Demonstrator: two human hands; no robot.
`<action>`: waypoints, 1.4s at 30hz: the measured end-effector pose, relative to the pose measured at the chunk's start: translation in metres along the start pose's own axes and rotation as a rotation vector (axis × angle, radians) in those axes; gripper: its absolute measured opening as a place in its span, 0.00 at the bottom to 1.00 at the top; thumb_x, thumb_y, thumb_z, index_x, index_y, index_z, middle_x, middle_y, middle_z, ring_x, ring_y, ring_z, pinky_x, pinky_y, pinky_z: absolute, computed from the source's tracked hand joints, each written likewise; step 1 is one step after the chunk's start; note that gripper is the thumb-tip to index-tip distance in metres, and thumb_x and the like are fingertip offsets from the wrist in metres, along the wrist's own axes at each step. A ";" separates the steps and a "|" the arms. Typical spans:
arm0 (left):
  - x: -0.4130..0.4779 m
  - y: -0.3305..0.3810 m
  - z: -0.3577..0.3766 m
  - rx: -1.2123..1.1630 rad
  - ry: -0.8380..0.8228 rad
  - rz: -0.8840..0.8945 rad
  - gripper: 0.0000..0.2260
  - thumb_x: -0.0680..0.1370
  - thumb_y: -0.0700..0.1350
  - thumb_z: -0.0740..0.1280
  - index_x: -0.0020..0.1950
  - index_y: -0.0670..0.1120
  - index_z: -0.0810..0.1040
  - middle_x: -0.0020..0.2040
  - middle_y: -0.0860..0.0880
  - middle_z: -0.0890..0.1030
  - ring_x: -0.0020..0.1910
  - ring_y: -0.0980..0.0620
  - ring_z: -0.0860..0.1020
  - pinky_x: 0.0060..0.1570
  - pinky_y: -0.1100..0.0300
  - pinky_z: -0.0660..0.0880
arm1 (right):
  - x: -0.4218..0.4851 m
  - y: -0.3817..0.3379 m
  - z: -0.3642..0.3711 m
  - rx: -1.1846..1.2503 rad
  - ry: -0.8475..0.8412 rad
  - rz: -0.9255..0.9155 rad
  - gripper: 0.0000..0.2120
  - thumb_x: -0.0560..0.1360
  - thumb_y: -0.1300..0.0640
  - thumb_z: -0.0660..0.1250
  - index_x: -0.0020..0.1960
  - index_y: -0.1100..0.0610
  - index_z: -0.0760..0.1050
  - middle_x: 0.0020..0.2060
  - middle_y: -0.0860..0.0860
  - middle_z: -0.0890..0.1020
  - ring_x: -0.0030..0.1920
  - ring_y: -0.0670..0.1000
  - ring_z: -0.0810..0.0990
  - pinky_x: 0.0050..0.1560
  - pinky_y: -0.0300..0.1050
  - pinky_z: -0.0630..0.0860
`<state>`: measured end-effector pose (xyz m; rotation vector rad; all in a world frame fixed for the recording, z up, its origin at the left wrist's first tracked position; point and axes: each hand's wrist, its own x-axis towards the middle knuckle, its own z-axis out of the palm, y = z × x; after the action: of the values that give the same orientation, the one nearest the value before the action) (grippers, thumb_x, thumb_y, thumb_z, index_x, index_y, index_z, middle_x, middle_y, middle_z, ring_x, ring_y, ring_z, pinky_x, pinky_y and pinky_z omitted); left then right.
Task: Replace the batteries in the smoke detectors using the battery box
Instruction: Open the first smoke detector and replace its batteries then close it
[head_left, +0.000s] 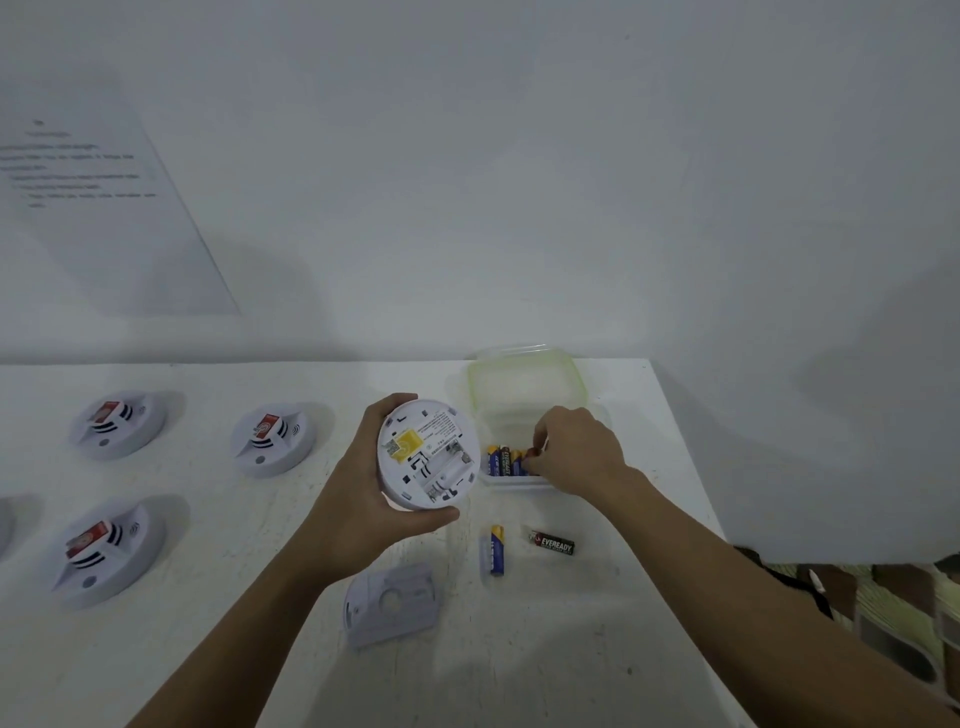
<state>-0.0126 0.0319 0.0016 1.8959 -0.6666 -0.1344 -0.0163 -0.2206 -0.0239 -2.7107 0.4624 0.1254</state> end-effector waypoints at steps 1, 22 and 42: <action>0.000 0.000 0.000 0.001 -0.005 -0.003 0.44 0.62 0.43 0.84 0.71 0.57 0.63 0.63 0.65 0.74 0.64 0.62 0.75 0.58 0.67 0.77 | 0.001 0.001 0.002 0.029 0.000 0.006 0.10 0.73 0.54 0.73 0.51 0.58 0.79 0.47 0.53 0.83 0.45 0.54 0.82 0.45 0.47 0.80; 0.002 0.027 0.012 0.033 0.044 0.051 0.43 0.61 0.48 0.84 0.70 0.55 0.64 0.62 0.60 0.76 0.63 0.57 0.77 0.59 0.57 0.79 | -0.088 -0.035 -0.038 1.236 0.249 -0.211 0.04 0.74 0.63 0.75 0.47 0.61 0.81 0.42 0.51 0.87 0.43 0.48 0.86 0.44 0.41 0.82; -0.010 0.032 0.010 0.087 0.006 0.071 0.40 0.61 0.55 0.81 0.67 0.58 0.63 0.60 0.61 0.74 0.59 0.59 0.77 0.55 0.64 0.79 | -0.104 -0.039 -0.004 0.958 0.299 -0.359 0.09 0.71 0.53 0.76 0.49 0.55 0.87 0.43 0.46 0.80 0.48 0.46 0.81 0.48 0.36 0.79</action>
<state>-0.0371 0.0202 0.0232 1.9524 -0.7455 -0.0551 -0.1009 -0.1568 0.0091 -1.8109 0.0569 -0.4830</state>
